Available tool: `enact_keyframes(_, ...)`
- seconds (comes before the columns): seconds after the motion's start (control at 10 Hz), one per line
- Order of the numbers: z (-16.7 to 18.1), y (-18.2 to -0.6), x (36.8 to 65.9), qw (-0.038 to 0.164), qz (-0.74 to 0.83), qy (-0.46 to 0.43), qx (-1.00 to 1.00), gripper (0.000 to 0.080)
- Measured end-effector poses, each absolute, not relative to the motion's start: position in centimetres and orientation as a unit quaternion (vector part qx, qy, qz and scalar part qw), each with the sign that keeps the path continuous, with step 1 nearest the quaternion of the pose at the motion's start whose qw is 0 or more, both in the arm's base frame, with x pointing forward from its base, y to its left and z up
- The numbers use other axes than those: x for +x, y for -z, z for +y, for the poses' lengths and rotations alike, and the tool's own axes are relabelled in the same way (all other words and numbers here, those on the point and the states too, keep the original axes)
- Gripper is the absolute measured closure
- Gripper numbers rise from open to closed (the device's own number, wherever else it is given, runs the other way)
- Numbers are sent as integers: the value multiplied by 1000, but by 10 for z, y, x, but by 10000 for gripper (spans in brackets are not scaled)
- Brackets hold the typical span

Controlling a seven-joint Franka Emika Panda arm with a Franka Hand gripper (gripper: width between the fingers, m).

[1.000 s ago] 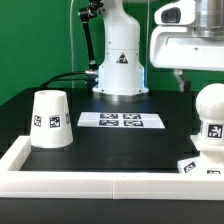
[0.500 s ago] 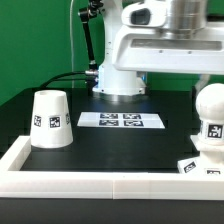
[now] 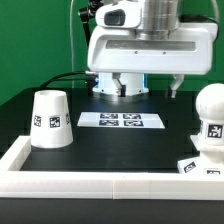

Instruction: Assemble lamp

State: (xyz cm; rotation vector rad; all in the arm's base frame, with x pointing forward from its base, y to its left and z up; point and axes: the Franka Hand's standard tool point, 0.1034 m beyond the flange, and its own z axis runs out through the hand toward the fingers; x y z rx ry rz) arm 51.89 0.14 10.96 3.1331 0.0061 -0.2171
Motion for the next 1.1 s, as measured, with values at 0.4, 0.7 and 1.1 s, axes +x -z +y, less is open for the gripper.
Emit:
enact_keyframes(0.4,-66,-102,479,4,43,18,999,101)
enact_keyframes(0.7,-84,-101,478,7,40,19,999,101)
enact_keyframes(1.1,-102,-110,461,5,38,11,999,101)
